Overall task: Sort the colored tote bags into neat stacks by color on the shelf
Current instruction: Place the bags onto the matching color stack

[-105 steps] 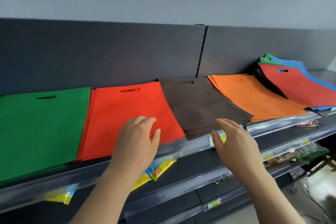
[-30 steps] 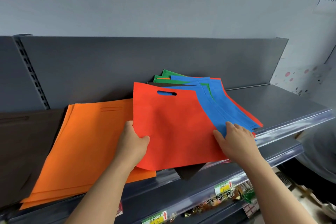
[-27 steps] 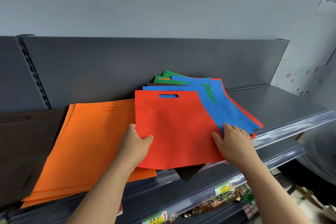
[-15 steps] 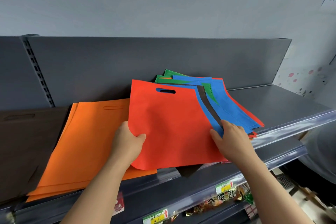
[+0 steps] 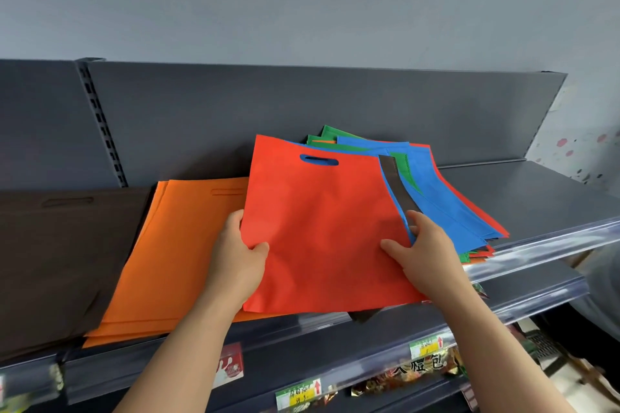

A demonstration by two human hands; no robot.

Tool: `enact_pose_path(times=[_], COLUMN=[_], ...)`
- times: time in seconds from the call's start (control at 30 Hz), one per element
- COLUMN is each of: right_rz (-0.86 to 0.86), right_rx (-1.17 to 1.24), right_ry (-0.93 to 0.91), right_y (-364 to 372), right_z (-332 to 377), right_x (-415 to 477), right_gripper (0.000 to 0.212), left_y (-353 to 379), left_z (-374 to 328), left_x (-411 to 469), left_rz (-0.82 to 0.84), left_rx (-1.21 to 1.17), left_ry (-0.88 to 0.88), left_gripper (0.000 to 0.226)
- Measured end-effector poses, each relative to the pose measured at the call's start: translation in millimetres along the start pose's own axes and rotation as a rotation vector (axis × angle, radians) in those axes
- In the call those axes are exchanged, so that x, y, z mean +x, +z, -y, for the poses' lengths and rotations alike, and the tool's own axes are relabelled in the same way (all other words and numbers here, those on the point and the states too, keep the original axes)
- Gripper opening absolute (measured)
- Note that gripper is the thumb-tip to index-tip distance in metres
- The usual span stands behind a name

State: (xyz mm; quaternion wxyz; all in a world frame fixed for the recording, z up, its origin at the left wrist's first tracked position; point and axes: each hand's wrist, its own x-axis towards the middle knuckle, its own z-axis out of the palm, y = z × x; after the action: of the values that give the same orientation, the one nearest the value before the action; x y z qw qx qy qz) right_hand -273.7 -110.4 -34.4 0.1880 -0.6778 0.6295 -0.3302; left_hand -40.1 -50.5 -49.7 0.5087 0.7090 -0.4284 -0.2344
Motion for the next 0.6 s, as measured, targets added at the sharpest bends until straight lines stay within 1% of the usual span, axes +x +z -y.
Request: enact_pose_path(times=[0.1,0.3,0.4,0.6], right_rz=[-0.006,-0.069,-0.087,-0.047], right_rx=[-0.008,0.014,0.031,0.065], right_ry=[-0.036,-0.170,-0.234,-0.276], right_y=[5.3,23.7,38.8,77.0], right_z=[8.6,47.5,72.8,135.6], right_x=[-4.3,-27.0,-41.2,-78.3], right_gripper=[0.064,0.056,0.052,0.053], left_y=[-14.7,-57.5,-90.9,-174.1], left_z=[3.0,14.0,22.6,45.6], left_x=[-1.6,-7.0,-11.1,-19.5], left_rz=[-0.027,-0.060,-0.099,-0.140], left_rx=[-0.040,-0.032,-0.004,0.057], left_ry=[0.024,0.089,0.107,0.125], left_gripper=[0.048,0.044,0.044,0.046])
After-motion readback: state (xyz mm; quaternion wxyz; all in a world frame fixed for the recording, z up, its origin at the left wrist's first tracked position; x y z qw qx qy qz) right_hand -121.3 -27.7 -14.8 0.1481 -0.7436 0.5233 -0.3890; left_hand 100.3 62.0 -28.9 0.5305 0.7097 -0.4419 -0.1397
